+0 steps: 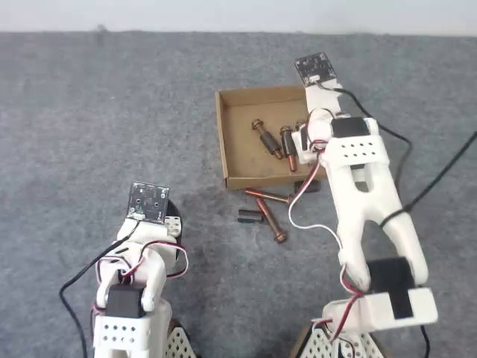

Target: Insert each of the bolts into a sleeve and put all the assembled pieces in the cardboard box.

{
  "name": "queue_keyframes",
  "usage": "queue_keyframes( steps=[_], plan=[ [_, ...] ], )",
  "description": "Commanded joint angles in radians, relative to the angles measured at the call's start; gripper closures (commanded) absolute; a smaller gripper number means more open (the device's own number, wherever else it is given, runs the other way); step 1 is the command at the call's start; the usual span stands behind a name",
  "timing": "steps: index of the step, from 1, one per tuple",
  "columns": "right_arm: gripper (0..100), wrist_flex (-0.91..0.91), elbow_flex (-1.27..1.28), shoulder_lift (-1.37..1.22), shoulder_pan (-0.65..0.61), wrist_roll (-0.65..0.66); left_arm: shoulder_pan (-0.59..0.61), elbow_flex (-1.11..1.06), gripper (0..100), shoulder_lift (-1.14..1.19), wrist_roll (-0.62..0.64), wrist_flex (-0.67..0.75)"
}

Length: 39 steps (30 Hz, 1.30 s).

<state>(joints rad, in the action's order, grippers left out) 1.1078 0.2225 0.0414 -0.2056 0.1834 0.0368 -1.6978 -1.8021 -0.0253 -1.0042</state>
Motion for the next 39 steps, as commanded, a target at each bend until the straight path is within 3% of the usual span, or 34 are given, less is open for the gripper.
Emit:
queue_keyframes(
  steps=[1,7,10,22,28,39],
  plan=[
    [99.3,0.159,-0.049,0.102,0.005,0.015,0.005,0.013,98,-0.017,-0.006,0.003],
    [99.3,0.424,-0.041,0.174,0.005,0.107,0.005,0.013,98,-0.017,-0.006,0.003],
    [99.3,0.466,0.049,0.231,-0.004,0.107,0.005,0.013,98,-0.017,-0.006,0.003],
    [99.3,0.343,0.589,0.674,-0.202,0.106,0.006,0.013,99,-0.017,-0.006,-0.002],
    [99.2,0.337,0.621,0.74,-0.291,0.12,0.011,0.013,99,-0.017,-0.006,-0.005],
    [99.1,0.151,0.624,0.736,-0.349,0.295,0.049,0.013,99,-0.021,-0.003,-0.012]
  ],
)
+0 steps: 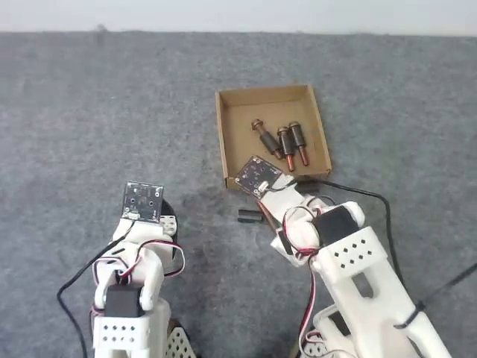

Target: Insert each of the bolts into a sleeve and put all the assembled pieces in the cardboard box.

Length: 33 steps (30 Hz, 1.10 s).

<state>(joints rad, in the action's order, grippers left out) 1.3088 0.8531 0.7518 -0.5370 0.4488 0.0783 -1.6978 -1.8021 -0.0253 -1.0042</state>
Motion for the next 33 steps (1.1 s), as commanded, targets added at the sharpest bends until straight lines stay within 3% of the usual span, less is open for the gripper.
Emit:
queue_keyframes(
  steps=[1,5,12,33],
  plan=[
    [97.9,-0.056,-0.006,0.018,-0.03,0.029,0.008,0.013,99,-0.021,-0.003,-0.012],
    [89.4,-0.084,-0.006,-0.065,-0.091,0.034,0.008,0.013,99,-0.021,-0.003,-0.012],
    [91.8,-0.271,-0.04,-0.275,-0.139,0.069,0.003,0.013,99,-0.021,-0.003,-0.012],
    [91.6,-0.277,-0.381,-0.67,-0.171,0.269,0.008,0.013,98,-0.018,-0.005,0.025]
  ],
)
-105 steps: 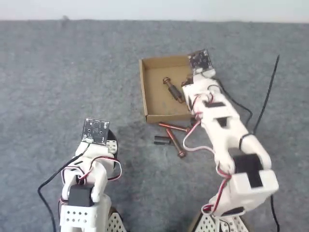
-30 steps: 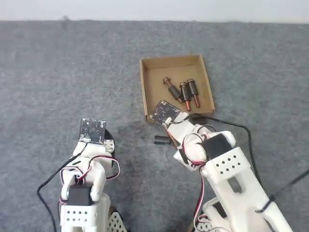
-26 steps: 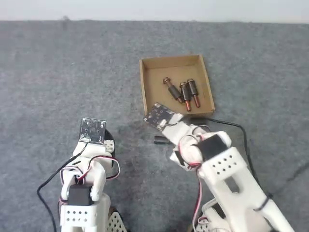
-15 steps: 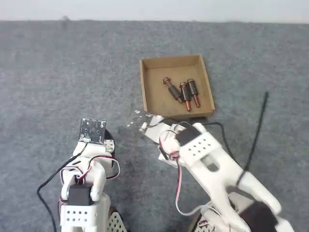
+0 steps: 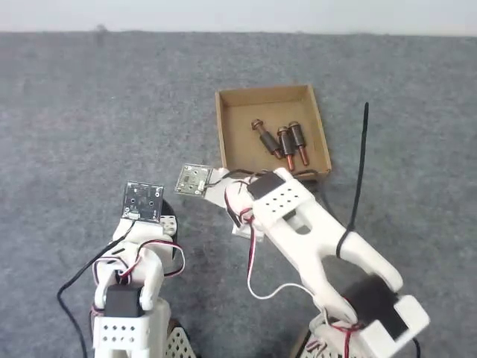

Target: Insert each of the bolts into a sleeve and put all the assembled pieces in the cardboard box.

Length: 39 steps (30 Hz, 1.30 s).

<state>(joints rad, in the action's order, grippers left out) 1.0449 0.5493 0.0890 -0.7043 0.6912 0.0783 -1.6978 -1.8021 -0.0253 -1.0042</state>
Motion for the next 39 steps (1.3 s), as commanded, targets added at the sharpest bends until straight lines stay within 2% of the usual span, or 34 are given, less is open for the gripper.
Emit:
queue_keyframes(
  steps=[1,6,22,28,32,39],
  plan=[
    [91.4,-0.013,-0.086,-0.019,0.001,0.026,0.008,0.013,98,-0.018,-0.005,0.025],
    [83.5,-0.013,-0.107,-0.099,0.024,0.081,0.008,0.013,98,-0.018,-0.005,0.025],
    [86.0,-0.165,-0.107,-0.274,0.041,0.087,0.008,0.013,98,-0.018,-0.006,0.025],
    [97.8,-0.154,-0.107,-0.285,0.041,0.083,0.008,0.013,98,-0.018,-0.006,0.025],
    [98.3,-0.077,-0.14,-0.278,0.041,0.078,0.008,0.013,98,-0.018,-0.006,0.025],
    [98.2,0.143,-0.269,-0.156,0.05,-0.089,0.008,0.013,98,-0.018,-0.006,0.026]
  ],
)
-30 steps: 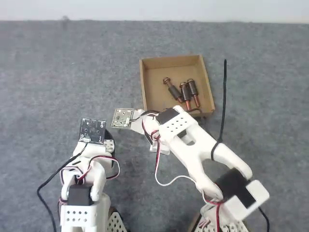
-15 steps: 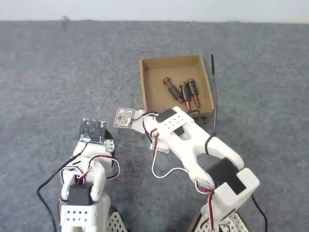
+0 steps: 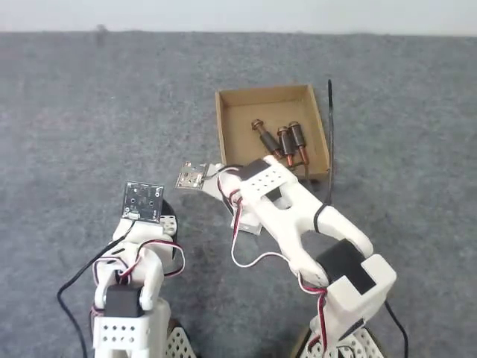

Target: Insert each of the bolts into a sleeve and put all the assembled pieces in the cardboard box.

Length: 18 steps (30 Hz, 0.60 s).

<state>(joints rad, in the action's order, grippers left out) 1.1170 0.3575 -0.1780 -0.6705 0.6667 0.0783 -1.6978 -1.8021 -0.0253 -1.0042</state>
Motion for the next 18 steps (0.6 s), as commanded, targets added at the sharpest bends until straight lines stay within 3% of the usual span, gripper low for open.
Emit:
queue_keyframes(
  steps=[1,12,18],
  plan=[
    [98.2,0.088,-0.081,0.134,0.018,-0.091,0.008,0.013,98,-0.018,-0.006,0.026],
    [98.1,0.257,-0.078,0.358,0.042,-0.23,0.008,0.013,98,-0.018,-0.006,0.026],
    [98.1,0.266,-0.077,0.453,0.177,-0.285,0.009,0.013,98,-0.018,-0.006,0.026]
  ],
)
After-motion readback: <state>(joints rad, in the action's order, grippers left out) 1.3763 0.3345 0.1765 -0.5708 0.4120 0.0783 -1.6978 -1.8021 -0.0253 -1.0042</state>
